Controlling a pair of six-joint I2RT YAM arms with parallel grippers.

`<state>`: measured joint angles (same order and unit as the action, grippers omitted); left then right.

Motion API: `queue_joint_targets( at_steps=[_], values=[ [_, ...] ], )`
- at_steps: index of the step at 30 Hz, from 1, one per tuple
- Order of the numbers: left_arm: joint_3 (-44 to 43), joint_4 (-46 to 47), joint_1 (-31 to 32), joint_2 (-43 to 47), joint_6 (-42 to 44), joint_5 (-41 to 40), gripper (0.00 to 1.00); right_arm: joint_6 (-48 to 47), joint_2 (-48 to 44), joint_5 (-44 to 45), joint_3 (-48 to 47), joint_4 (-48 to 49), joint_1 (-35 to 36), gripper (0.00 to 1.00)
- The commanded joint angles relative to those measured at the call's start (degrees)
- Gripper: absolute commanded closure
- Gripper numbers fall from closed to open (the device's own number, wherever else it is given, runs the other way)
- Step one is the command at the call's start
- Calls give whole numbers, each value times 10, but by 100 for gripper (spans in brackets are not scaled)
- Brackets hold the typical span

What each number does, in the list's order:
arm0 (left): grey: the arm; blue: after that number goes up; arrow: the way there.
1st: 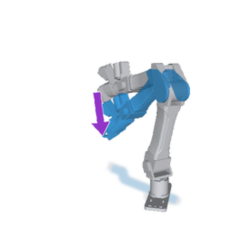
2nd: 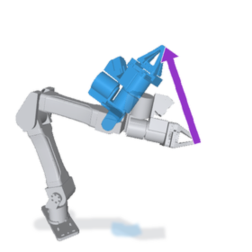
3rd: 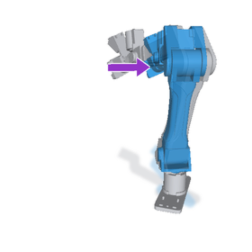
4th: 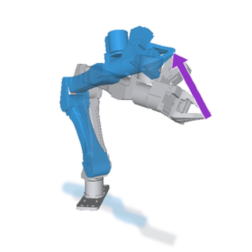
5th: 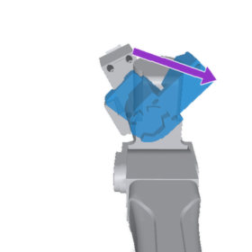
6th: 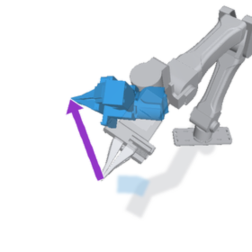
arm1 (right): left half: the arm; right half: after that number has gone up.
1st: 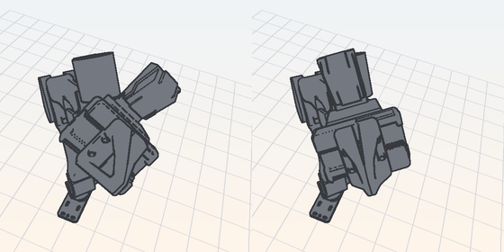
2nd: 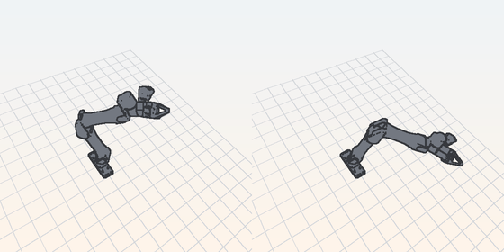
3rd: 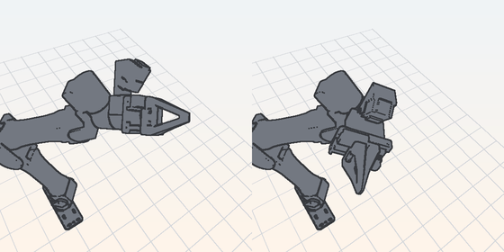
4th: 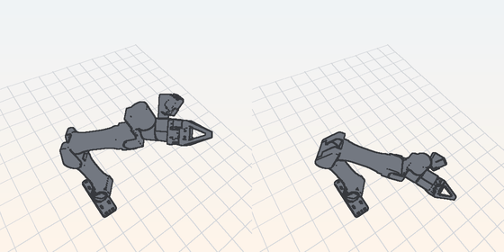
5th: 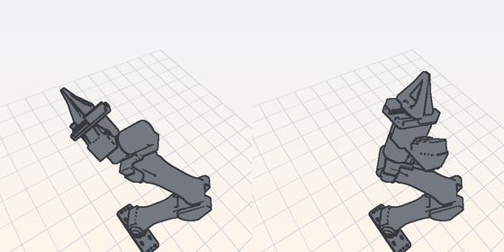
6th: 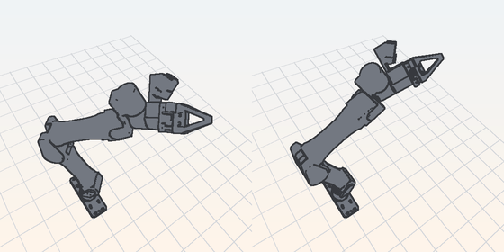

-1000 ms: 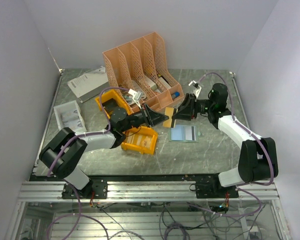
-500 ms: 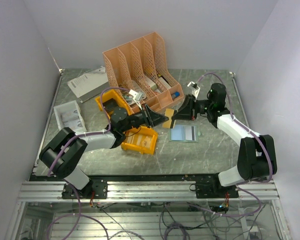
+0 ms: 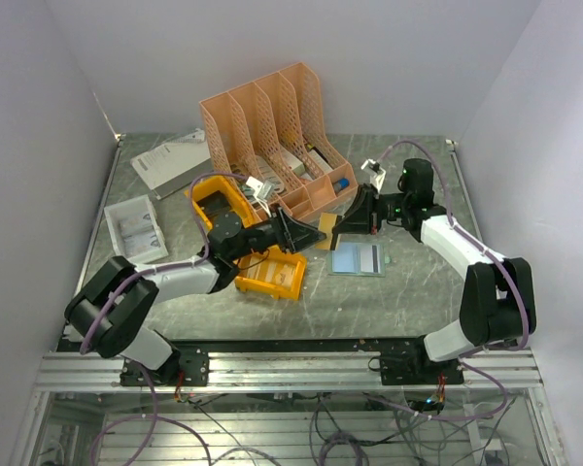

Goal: Put the credit cards into the card holder
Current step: Pick up the credit card from the storage box.

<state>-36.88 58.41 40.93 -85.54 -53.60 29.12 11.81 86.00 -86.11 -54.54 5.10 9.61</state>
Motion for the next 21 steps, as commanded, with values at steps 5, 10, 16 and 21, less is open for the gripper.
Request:
queue_joint_targets(
  at_steps=[5, 10, 16, 21],
  values=[
    [42, 85, 15, -17, -10, 24, 54, 309, -36, 38, 92, 360, -4, 100],
    [31, 106, 21, -39, -21, 25, 66, 405, -26, 47, 121, 498, -11, 100],
    [10, 92, 21, -48, -18, 35, 93, 410, -29, 47, 126, 510, -11, 100],
    [18, 68, 21, -28, 2, 39, 93, 409, -28, 31, 118, 510, -25, 60]
  ],
)
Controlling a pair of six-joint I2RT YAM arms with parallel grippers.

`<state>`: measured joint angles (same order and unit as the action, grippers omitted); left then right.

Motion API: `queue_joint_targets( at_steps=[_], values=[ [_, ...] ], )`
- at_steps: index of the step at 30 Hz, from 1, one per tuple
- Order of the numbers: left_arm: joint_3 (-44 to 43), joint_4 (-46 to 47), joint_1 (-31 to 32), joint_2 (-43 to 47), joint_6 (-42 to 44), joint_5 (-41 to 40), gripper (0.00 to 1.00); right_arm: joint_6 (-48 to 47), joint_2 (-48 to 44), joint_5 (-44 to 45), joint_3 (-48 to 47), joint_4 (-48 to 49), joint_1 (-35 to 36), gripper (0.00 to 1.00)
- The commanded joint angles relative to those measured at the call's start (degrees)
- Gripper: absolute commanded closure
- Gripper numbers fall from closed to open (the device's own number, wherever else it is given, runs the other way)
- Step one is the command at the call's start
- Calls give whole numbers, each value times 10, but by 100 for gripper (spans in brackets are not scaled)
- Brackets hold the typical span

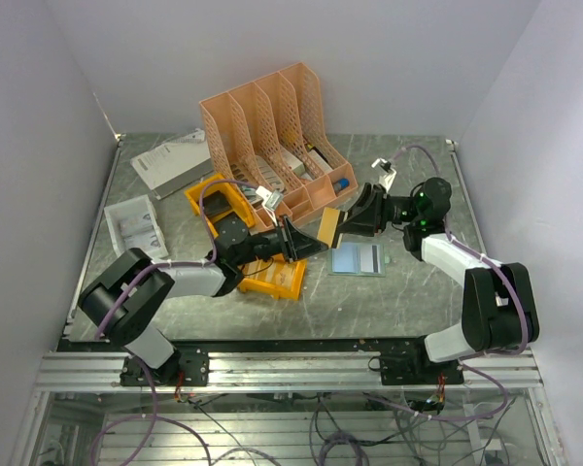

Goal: Put the credit cards into the card holder
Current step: Pick up the credit card from the storage box, then insert the credit card into the card holder.

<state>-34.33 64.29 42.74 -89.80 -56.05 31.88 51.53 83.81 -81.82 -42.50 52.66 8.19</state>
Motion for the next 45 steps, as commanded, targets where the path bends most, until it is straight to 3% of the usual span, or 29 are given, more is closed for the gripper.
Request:
queue_joint_targets(
  at_steps=[1, 4, 9, 14, 18, 23, 24, 26, 29, 32, 34, 38, 45],
  values=[
    [-7, -3, 1, 21, 32, 15, 93, 13, -7, -13, -4, 34, -16, 56],
    [-7, -34, -2, 34, 48, 29, 93, 13, -14, -19, -7, 32, -26, 56],
    [-14, -56, -8, 39, 55, 61, 93, -10, -14, -22, -14, -3, -26, 72],
    [-29, -80, -9, 28, 66, 87, 93, -7, -13, -24, -15, -6, -25, 74],
    [-33, -75, -14, 20, 63, 92, 93, -8, -11, -32, -18, -7, -23, 94],
    [-38, -74, -19, 17, 61, 89, 92, -10, -8, -39, -21, -9, -20, 100],
    [-38, -81, -20, 19, 62, 84, 85, -12, -9, -38, -21, -9, -20, 100],
    [-31, -112, -22, 38, 75, 54, 60, -35, -11, -36, -25, -27, -24, 100],
    [-16, -200, -22, 93, 119, -26, 46, -172, -13, -16, -48, -172, -64, 100],
    [-12, -298, -16, 145, 142, -130, 46, -452, -9, 45, -120, -547, -123, 100],
    [-13, -329, 0, 158, 139, -173, 51, -575, 14, 78, -168, -690, -146, 100],
    [-48, -391, 47, 139, 146, -234, 56, -667, 55, 117, -180, -806, -174, 100],
    [-127, -471, 113, 36, 155, -310, 57, -732, 120, 177, -174, -877, -199, 100]
  ],
)
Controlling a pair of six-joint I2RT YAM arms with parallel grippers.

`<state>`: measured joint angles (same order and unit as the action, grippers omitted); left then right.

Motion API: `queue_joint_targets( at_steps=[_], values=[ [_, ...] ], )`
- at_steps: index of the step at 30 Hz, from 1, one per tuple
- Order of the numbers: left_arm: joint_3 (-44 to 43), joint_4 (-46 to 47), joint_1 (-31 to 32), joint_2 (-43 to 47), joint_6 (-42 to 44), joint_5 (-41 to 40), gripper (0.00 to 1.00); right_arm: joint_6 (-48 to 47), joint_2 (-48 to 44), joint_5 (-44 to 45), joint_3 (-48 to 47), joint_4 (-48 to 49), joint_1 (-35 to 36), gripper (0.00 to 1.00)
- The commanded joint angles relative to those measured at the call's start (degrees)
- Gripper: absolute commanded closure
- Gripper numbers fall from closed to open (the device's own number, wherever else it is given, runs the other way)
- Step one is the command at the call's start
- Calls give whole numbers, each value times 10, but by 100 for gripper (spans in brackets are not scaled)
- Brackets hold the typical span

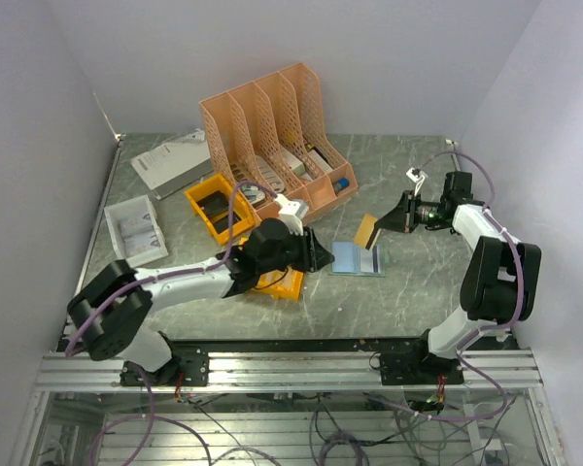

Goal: Put the credit cards into the card holder
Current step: Insert the credit card into the card holder.

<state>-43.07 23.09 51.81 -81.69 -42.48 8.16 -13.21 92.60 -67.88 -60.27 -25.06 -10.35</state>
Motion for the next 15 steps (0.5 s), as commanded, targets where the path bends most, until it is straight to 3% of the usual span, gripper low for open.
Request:
queue_joint_targets(
  at_steps=[1, 15],
  values=[
    [-47, -62, 27, -61, 20, -79, 57, -87, 50, 36, 4, -106, -16, 100],
    [-202, -171, 53, -242, 47, -126, 61, -76, 139, 48, 3, -104, -19, 100]
  ],
)
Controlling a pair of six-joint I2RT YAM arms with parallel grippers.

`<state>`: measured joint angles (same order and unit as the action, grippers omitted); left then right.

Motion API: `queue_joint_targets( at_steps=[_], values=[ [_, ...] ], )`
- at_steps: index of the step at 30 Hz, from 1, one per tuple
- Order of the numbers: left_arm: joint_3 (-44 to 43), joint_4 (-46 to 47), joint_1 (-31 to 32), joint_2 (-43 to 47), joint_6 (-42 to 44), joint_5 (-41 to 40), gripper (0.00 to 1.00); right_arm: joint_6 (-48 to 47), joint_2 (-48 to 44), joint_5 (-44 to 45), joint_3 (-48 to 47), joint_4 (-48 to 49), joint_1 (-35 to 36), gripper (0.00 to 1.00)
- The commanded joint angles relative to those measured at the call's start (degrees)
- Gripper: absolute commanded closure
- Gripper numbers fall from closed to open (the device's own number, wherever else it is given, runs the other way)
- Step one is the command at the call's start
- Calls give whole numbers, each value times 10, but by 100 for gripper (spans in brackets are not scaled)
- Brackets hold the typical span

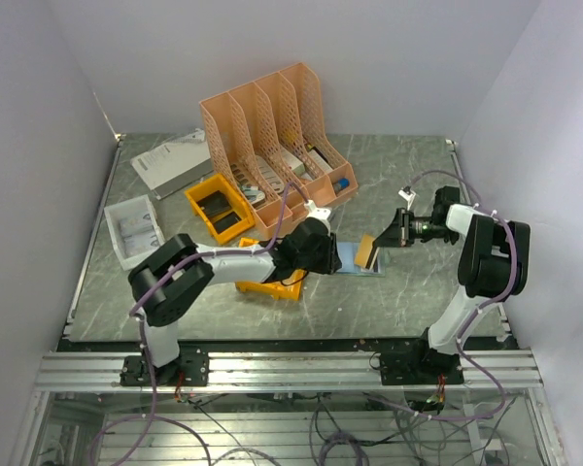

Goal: Put the credit cards into the card holder
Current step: Insert the credit card into the card holder.

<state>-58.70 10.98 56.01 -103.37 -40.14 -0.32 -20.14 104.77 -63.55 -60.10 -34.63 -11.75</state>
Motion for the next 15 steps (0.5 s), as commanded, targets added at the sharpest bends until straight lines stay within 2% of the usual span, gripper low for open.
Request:
queue_joint_targets(
  at_steps=[1, 9, 15],
  values=[
    [-58, -68, 16, -37, 24, -52, 61, -4, 22, 6, 1, -7, -5, 100],
    [-112, -155, 26, -93, 20, -122, 61, 3, 38, 16, 0, -4, -12, 100],
    [-142, -194, 27, -114, 26, -141, 60, 16, 41, 29, 0, 8, -12, 100]
  ],
)
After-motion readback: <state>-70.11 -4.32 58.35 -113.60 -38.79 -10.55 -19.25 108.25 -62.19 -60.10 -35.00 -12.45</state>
